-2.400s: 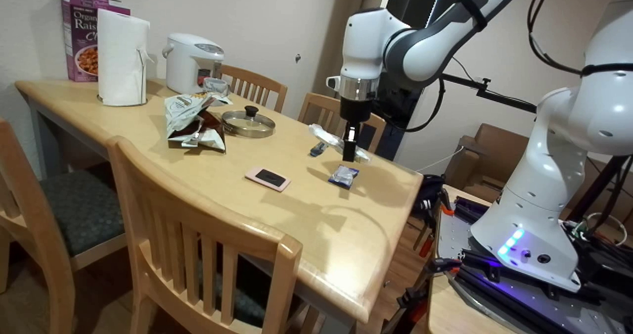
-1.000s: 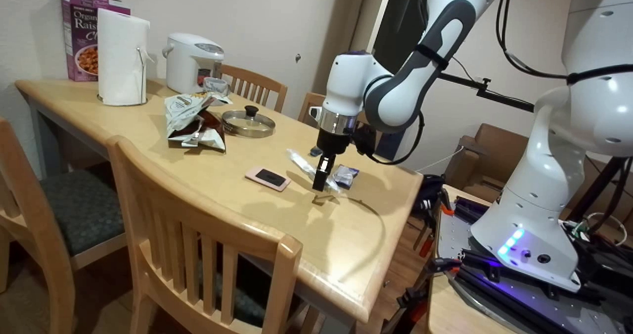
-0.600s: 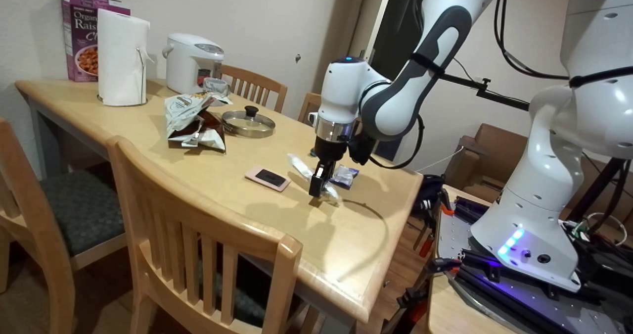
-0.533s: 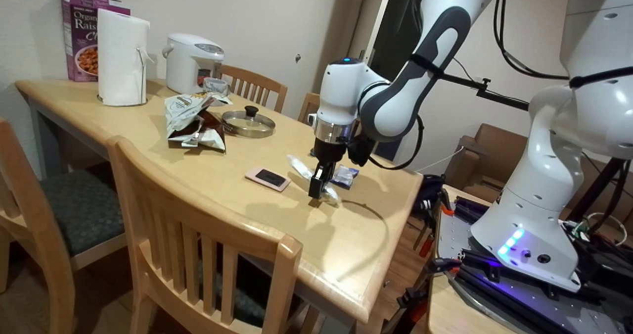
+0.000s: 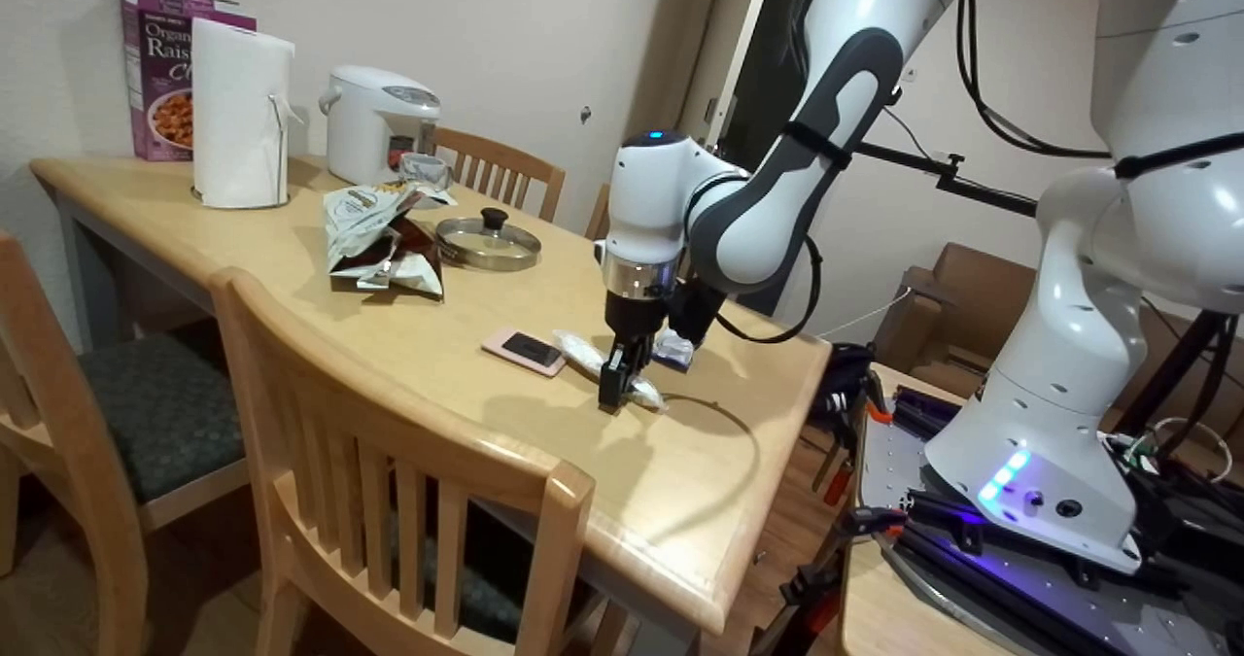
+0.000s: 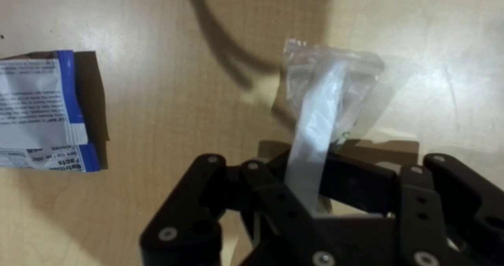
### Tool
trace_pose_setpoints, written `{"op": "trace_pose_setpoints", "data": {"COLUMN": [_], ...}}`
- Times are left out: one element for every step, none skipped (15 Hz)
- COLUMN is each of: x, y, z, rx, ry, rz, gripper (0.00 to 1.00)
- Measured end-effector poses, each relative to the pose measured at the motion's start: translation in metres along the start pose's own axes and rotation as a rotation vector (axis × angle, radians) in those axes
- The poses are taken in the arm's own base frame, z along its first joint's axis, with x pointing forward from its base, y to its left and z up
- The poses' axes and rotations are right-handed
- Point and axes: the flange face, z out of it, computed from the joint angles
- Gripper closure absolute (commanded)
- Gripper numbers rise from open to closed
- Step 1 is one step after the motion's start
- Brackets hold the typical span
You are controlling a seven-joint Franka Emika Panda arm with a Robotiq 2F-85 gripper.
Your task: Turn the white object anti clockwise
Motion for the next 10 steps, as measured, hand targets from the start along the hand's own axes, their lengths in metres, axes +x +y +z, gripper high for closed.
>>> {"op": "trace_pose_setpoints", "data": {"x": [0.0010, 0.0017, 0.0026, 0.0033, 0.0037, 0.0040, 0.0041, 0.0042, 0.0042, 0.0043], "y": [-0.0004, -0.0014, -0.0025, -0.0034, -0.0039, -0.0039, -0.0039, -0.0038, -0.0036, -0.0034], "z": [0.0003, 0.0000, -0.0005, -0.0011, -0.0014, -0.0016, -0.0017, -0.0017, -0.0017, -0.0017], "rx": [-0.002, -0.003, -0.003, -0.003, -0.002, -0.002, -0.002, -0.002, -0.001, -0.001], "ry": [-0.004, -0.007, -0.008, -0.008, -0.007, -0.007, -0.007, -0.007, -0.007, -0.007], "rz": [0.000, 0.001, 0.004, 0.004, 0.003, 0.004, 0.004, 0.005, 0.006, 0.008], "gripper": [0.68, 0.61, 0.55, 0.49, 0.42, 0.37, 0.29, 0.23, 0.16, 0.11]}}
